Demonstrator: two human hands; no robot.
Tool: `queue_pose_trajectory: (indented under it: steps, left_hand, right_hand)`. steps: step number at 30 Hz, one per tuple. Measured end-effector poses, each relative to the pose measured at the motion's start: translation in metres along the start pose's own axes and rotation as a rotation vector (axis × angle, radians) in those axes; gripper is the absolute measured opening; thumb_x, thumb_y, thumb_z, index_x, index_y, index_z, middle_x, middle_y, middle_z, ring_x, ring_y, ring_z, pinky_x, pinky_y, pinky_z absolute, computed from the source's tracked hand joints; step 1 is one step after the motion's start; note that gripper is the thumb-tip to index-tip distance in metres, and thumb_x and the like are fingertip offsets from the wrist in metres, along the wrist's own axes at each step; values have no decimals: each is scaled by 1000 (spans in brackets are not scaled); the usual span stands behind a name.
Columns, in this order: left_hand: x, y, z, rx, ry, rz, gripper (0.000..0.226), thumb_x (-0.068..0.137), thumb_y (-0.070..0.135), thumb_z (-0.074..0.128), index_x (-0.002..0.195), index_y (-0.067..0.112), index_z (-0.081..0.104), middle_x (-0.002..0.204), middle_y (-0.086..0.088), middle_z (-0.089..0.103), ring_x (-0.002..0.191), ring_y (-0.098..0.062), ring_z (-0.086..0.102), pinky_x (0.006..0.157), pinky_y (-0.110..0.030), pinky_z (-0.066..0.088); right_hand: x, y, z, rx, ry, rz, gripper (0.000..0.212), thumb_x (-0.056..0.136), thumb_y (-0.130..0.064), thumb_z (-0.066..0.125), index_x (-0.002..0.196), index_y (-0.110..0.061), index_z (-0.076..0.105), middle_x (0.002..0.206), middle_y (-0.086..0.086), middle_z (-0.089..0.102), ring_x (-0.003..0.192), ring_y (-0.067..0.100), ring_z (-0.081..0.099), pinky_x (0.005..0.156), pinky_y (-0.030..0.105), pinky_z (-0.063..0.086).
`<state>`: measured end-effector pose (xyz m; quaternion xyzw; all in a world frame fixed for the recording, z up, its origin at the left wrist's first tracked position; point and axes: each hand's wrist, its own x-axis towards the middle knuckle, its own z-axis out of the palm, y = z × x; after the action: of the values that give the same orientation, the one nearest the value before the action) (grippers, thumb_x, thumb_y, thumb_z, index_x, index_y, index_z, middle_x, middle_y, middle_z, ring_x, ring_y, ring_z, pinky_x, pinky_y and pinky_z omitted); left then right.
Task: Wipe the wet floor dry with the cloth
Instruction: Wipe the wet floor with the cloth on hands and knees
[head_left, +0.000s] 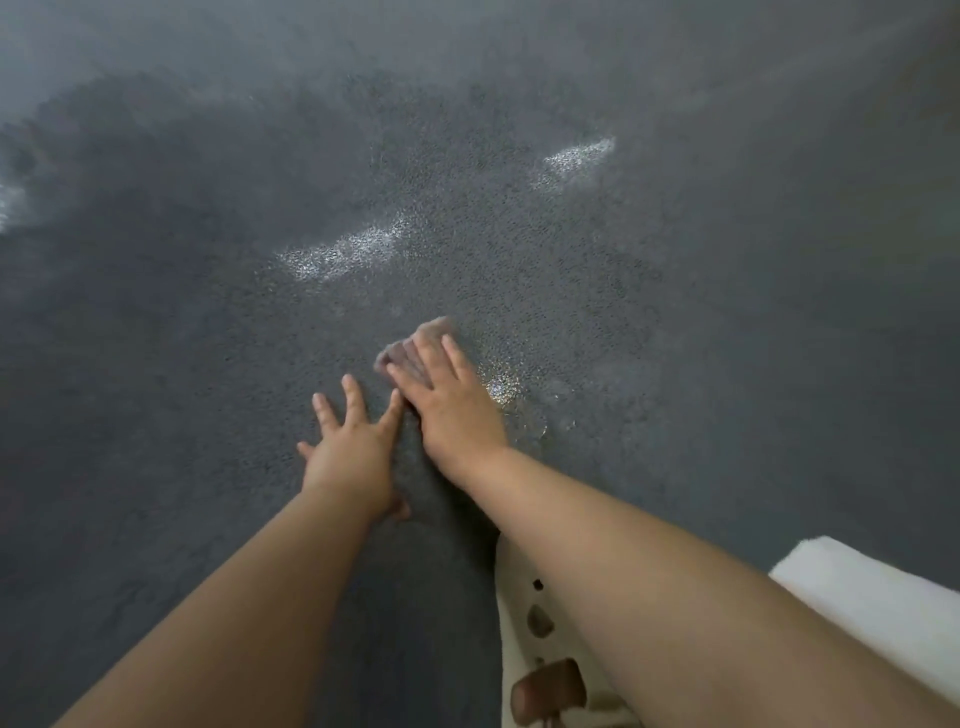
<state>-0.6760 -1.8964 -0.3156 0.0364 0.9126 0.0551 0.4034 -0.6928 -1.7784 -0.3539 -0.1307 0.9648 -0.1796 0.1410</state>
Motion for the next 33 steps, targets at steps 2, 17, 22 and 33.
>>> queue_pose_trajectory:
  steps: [2,17,22,33]
  left_hand:
    - [-1,0,0,-1,8,-3,127,66,39,83,149,34,-12,153,-13,-29,140,-46,-16,107,-63,22]
    - [1,0,2,-4,27,-2,129,64,38,85,149,33,-12,152,-15,-29,139,-48,-16,106,-64,23]
    - [-3,-3,3,-69,54,8,129,64,36,85,150,33,-10,154,-10,-25,141,-43,-15,110,-60,19]
    - [-56,-66,28,-473,315,-113,79,85,1,57,151,8,15,155,-13,23,142,-25,24,113,-27,19]
  right_hand:
    - [-3,18,-8,-60,-70,-96,51,99,-18,24,147,-33,28,160,5,-1,146,30,-2,118,38,13]
    - [-45,95,-34,122,285,968,66,93,-5,45,151,-26,19,158,12,-13,144,36,-10,115,32,-5]
    - [-35,19,-12,217,161,778,77,93,5,39,151,-35,7,156,3,-24,143,27,-20,114,33,-9]
    - [-45,-95,33,414,-298,-55,48,100,-17,37,147,-29,32,160,-2,-1,146,26,-7,117,40,5]
